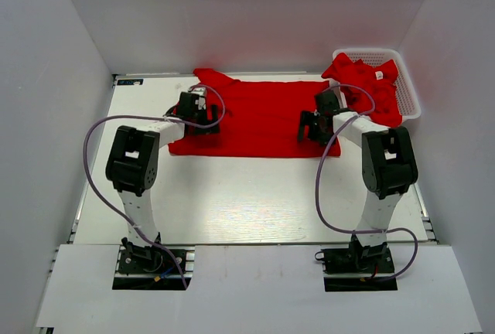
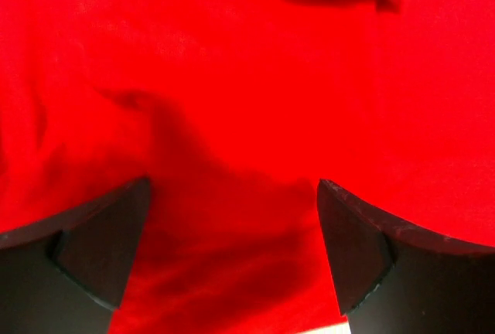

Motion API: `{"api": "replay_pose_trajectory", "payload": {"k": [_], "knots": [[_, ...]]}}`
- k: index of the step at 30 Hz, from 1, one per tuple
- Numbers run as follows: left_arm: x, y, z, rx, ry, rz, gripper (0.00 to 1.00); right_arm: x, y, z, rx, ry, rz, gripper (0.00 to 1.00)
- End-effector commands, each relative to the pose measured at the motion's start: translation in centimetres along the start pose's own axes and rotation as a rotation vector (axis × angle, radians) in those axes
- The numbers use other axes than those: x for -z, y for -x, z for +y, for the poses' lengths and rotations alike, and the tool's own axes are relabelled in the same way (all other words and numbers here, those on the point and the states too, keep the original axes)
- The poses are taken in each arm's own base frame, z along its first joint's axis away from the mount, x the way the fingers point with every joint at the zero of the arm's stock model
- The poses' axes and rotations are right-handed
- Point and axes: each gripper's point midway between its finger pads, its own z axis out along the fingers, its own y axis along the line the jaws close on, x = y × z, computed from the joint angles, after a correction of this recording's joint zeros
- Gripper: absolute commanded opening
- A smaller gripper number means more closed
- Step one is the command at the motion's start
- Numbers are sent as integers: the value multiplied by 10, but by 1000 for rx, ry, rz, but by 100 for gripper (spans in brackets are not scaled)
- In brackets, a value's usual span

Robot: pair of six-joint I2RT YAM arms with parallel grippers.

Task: Fold and stack the t-shirts
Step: Fold the flattened tshirt in 1/3 of the way

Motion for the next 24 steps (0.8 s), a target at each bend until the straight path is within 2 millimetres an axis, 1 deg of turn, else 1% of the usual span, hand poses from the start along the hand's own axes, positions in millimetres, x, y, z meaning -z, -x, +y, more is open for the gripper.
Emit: {"api": "replay_pose_trajectory", "payload": {"k": [1, 2, 3, 5, 6, 7, 8, 9, 10, 11, 12, 13, 14, 15, 16, 17, 18, 19, 20, 21, 22, 23, 24], "knots": [[11, -54, 3, 93, -13, 117, 100, -10, -30, -8, -47, -4, 69, 90], [19, -54, 2, 105, -16, 105, 100, -9, -34, -9, -63, -5, 76, 90], [24, -75, 6, 130, -5, 137, 100, -9, -46, -10, -72, -6, 100, 90], [32, -85, 14, 141, 37, 143, 100, -4, -63, -15, -81, -14, 114, 90], [45, -96, 18, 157, 61, 166, 100, -3, -76, -19, -84, -22, 139, 90], [52, -102, 21, 167, 80, 175, 100, 3, -86, -22, -92, -25, 141, 90], [59, -107, 24, 178, 100, 181, 100, 6, -92, -23, -103, -27, 149, 90], [70, -129, 32, 187, 136, 223, 100, 19, -98, -25, -108, -27, 133, 90], [84, -125, 27, 192, 136, 193, 100, 22, -104, -25, -125, -22, 139, 90], [93, -129, 31, 201, 156, 192, 100, 24, -135, -33, -136, -36, 193, 90], [104, -151, 36, 201, 174, 242, 100, 37, -130, -29, -135, -15, 145, 90], [111, -159, 34, 225, 172, 254, 100, 42, -139, -25, -154, 11, 160, 90], [124, -158, 31, 227, 154, 235, 100, 44, -168, -30, -156, 7, 212, 90], [132, -174, 34, 246, 169, 267, 100, 57, -161, -23, -150, 48, 160, 90], [142, -189, 34, 267, 185, 310, 100, 61, -169, -16, -150, 85, 171, 90], [149, -196, 29, 316, 172, 327, 100, 69, -180, -11, -142, 128, 175, 90], [159, -202, 29, 344, 175, 324, 100, 72, -194, -9, -135, 151, 202, 90], [168, -208, 26, 361, 167, 342, 100, 81, -190, -2, -124, 183, 162, 90], [172, -207, 23, 363, 149, 334, 100, 84, -196, -3, -118, 184, 174, 90], [176, -202, 22, 362, 137, 307, 100, 87, -196, -1, -103, 193, 164, 90], [184, -190, 18, 360, 111, 250, 100, 94, -188, 3, -73, 217, 126, 90], [189, -183, 21, 355, 130, 219, 100, 98, -183, 7, -55, 231, 105, 90], [195, -162, 19, 352, 124, 161, 100, 101, -177, 10, -44, 242, 86, 90]]}}
